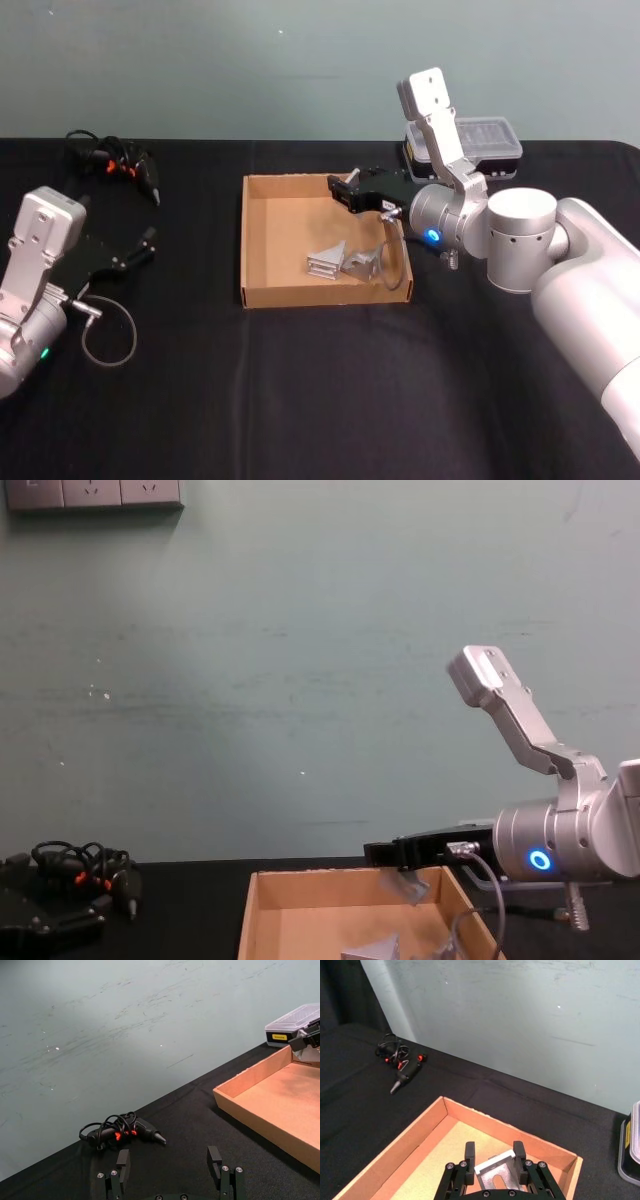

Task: Use one hand to pick up the angle iron from the table and place it into the box.

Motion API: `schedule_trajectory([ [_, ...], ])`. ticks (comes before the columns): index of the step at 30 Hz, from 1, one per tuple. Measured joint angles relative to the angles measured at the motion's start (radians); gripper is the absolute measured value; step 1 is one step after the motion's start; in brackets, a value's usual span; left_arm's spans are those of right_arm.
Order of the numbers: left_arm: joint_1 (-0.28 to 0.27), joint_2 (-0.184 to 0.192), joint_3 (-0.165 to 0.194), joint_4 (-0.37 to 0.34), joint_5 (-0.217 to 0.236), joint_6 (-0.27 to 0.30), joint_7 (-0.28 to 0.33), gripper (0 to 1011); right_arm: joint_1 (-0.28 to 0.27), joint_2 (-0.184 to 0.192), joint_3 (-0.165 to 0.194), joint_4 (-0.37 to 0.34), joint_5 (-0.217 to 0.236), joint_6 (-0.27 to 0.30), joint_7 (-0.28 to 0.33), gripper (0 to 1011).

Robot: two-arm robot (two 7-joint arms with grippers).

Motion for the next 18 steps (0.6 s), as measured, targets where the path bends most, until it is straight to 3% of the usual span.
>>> schedule_trajectory([
  [18, 0.0, 0.0, 0.0, 0.0, 0.0, 0.0, 0.0, 1011, 0.013, -0.03, 0.023, 0.045, -0.05, 0.031, -0.015, 463],
])
